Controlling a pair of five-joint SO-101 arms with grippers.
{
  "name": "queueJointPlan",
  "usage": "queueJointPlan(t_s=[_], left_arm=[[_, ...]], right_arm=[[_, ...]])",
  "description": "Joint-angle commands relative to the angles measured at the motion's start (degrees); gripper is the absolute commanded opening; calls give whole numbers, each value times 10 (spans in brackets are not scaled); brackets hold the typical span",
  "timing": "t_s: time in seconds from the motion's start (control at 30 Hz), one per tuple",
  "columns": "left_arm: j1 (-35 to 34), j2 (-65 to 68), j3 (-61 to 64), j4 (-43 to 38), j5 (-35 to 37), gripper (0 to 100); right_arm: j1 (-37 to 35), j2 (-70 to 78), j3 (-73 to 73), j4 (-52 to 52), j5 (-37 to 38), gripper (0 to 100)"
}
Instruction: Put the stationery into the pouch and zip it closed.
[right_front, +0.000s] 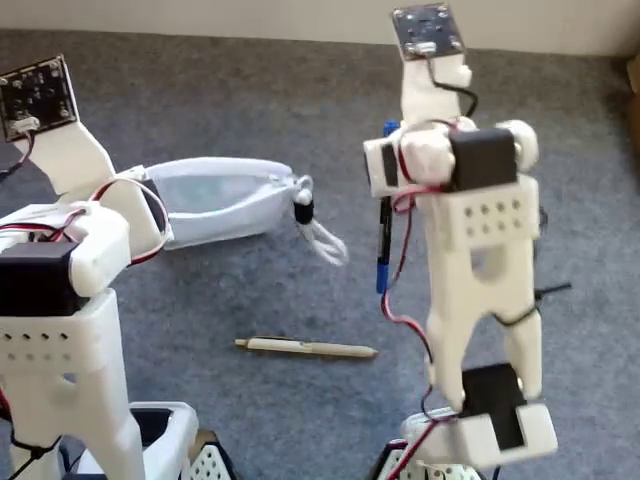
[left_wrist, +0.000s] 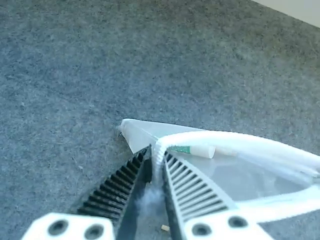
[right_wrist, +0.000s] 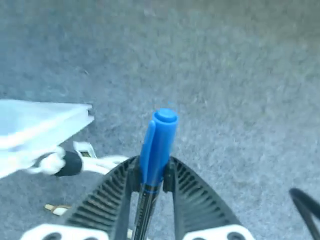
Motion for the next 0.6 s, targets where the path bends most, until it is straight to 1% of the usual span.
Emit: queueJointPlan(t_s=[0.0,0.07,0.37,0.57], left_arm=[[8,-4,-3,-5,2,8],[8,-5,-1,-5,2,8],[8,-6,5,-5,2,8],[8,-6,5,-5,2,8]], right_arm=[[-33,-66,-9,9,5,5],[-52,-85,-10,7,5,5],[-126,-153,-6,-124,5,5],[-188,-168,-6,-175,5,5]])
